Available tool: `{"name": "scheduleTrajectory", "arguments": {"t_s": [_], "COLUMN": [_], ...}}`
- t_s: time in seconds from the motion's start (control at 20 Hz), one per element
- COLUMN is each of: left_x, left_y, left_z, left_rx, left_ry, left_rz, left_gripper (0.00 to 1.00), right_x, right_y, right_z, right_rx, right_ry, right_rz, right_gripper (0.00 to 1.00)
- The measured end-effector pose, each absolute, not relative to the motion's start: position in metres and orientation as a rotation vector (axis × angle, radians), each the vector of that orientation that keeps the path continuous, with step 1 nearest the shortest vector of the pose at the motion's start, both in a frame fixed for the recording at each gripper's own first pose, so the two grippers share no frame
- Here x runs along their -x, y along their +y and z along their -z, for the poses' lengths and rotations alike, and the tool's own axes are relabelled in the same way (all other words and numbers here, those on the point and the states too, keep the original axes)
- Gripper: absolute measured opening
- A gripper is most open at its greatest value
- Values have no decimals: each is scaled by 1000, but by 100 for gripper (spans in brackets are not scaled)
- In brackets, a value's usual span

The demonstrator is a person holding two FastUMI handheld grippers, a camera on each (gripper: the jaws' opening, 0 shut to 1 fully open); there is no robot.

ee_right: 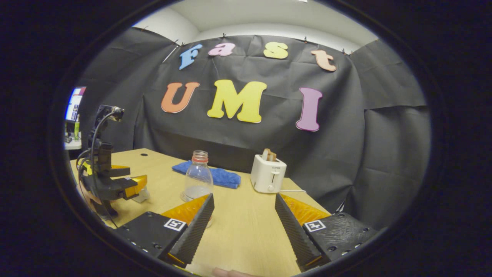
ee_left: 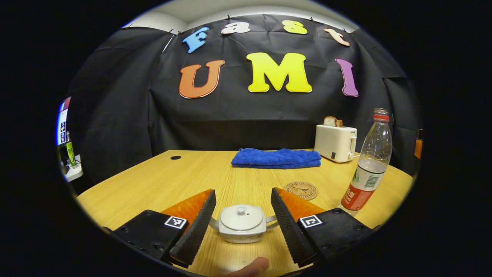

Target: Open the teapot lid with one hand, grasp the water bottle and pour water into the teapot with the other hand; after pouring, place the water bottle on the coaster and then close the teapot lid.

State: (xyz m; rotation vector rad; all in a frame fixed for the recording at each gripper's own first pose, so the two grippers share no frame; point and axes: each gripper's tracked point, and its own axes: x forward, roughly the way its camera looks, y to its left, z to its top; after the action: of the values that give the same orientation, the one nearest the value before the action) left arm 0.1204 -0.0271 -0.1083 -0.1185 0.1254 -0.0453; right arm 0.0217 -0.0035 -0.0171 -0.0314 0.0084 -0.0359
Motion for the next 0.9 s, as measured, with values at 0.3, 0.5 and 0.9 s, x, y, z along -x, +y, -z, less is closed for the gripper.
{"name": "scheduleTrajectory", "arguments": {"t_s": [0.3,0.5,0.9], "left_x": [-125,-129,-135], "left_y": [-32,-32,-25], "left_z": [114,114,113], "left_rx": [110,105,99], "left_ry": [149,146,146], "left_rz": [65,86,70], "left_gripper": [71,51,12], "right_x": [-24,-25,-29], "right_y": [-7,-8,13], "right_z": [20,22,30], "right_rx": [29,22,16], "right_ry": [21,28,33], "right_rz": [40,41,1], "right_gripper": [95,98,94]}}
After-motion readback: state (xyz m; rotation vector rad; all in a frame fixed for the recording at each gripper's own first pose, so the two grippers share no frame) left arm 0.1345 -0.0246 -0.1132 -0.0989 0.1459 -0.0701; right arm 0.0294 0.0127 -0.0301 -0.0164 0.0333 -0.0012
